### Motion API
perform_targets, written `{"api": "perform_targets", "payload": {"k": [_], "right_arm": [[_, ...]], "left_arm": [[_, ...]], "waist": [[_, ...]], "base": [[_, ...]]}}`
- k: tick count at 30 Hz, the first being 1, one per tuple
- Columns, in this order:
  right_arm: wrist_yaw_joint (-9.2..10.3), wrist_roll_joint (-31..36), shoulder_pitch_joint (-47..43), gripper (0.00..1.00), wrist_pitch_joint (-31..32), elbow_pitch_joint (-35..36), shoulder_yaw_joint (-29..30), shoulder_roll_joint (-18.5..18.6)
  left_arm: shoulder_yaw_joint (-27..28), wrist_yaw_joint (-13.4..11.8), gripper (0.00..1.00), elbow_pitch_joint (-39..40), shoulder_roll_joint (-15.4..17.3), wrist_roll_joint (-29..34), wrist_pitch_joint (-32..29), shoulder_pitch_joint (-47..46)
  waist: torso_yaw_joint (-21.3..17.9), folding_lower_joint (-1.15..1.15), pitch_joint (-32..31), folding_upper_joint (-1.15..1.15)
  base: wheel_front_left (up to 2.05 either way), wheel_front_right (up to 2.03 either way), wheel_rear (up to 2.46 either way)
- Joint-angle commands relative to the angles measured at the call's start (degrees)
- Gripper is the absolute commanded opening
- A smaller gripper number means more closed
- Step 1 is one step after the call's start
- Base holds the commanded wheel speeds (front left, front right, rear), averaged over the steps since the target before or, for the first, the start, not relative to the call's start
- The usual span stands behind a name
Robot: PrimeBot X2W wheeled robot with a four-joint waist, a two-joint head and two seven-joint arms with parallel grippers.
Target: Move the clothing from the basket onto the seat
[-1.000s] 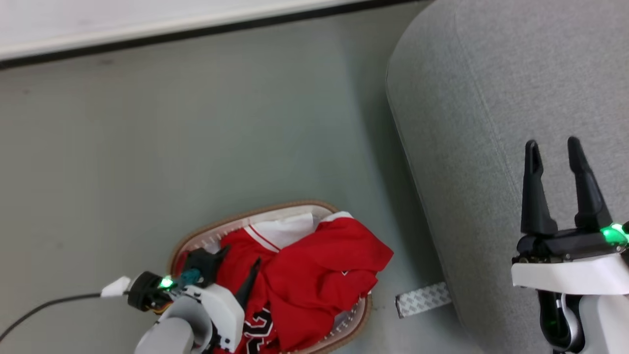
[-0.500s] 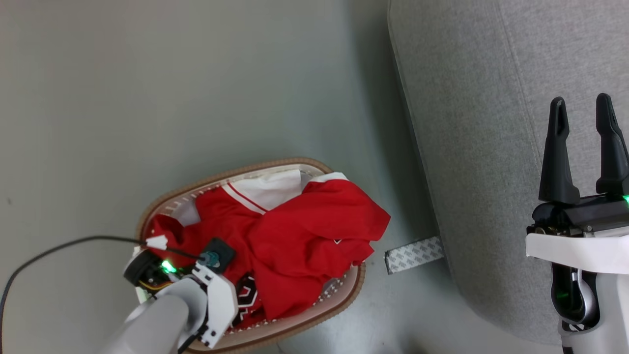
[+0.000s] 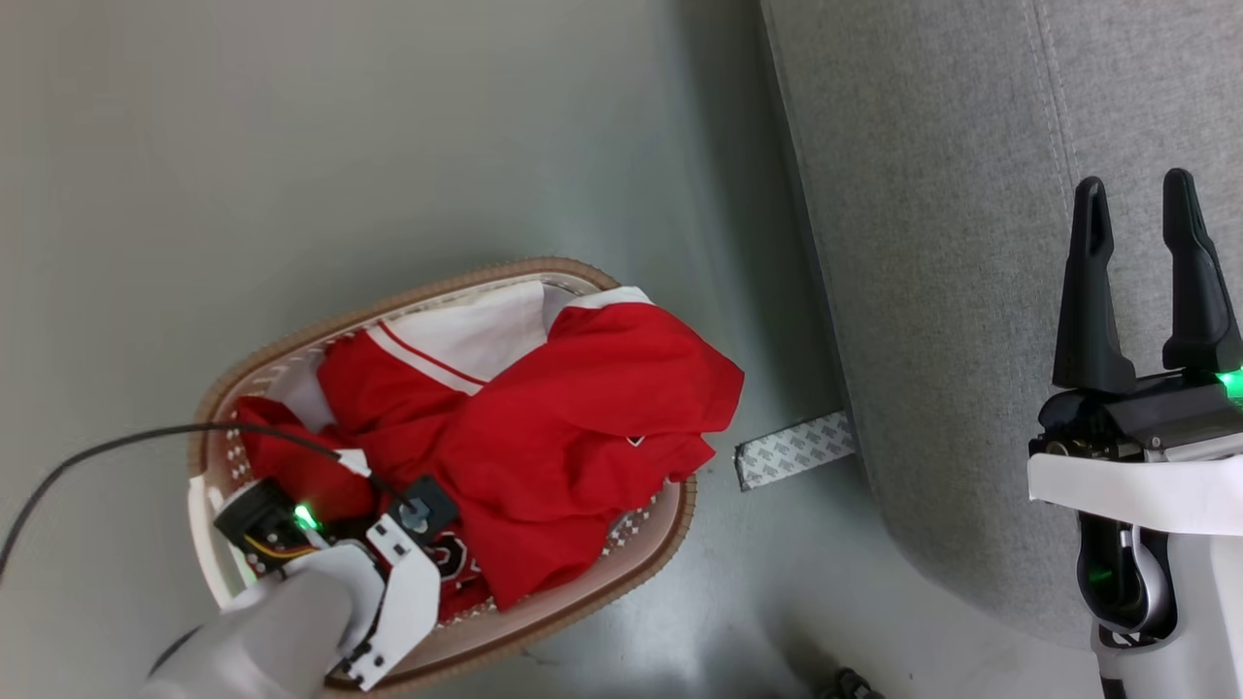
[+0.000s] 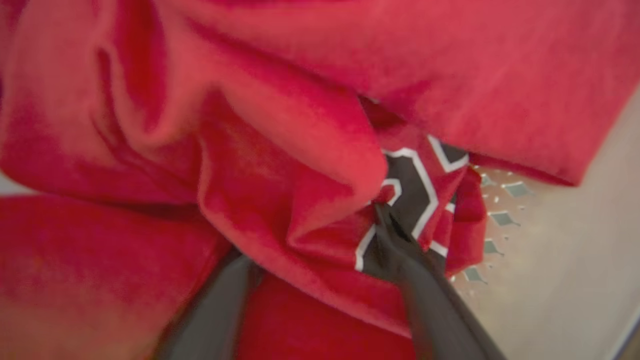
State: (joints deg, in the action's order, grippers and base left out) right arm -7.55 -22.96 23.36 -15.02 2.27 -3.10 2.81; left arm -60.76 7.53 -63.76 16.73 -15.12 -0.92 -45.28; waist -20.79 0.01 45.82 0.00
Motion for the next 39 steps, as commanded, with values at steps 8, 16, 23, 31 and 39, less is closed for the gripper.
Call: {"api": "perform_targets", "payload": {"k": [8, 16, 23, 31, 39], "right_arm": [[0.12, -0.9, 1.2, 1.0, -0.1, -0.6, -0.4, 0.0], [0.12, 0.3, 0.8, 1.0, -0.1, -1.4, -0.2, 0.0], [0.12, 2.8, -1.1, 1.0, -0.1, -2.9, 0.4, 0.0], [0.12, 5.8, -4.2, 1.0, -0.1, -5.5, 0.6, 0.1], [0.12, 7.9, -8.0, 1.0, -0.1, -7.9, 0.5, 0.1]], "left_arm": [[-4.1, -0.1, 0.0, -2.7, -0.1, -2.5, 1.4, -2.5], [-5.9, -0.1, 0.0, -3.8, -1.9, -5.4, 4.4, -1.8], [-4.8, -0.1, 0.0, -5.0, -5.2, -9.2, 8.9, 0.5], [-2.2, -0.1, 0.0, -4.2, -9.1, -13.9, 14.4, 4.5], [2.0, -0.1, 0.0, 1.1, -9.9, -18.5, 16.1, 9.3]], "waist": [[-0.7, -0.01, 0.8, 0.0], [0.7, -0.01, -3.5, 0.0], [3.4, -0.01, -12.5, 0.0], [7.1, -0.01, -24.1, 0.0], [10.7, -0.01, -34.2, 0.0]], "base": [[0.0, 0.0, 0.0], [0.0, 0.0, 0.0], [0.0, 0.0, 0.0], [0.0, 0.0, 0.0], [0.0, 0.0, 0.0]]}}
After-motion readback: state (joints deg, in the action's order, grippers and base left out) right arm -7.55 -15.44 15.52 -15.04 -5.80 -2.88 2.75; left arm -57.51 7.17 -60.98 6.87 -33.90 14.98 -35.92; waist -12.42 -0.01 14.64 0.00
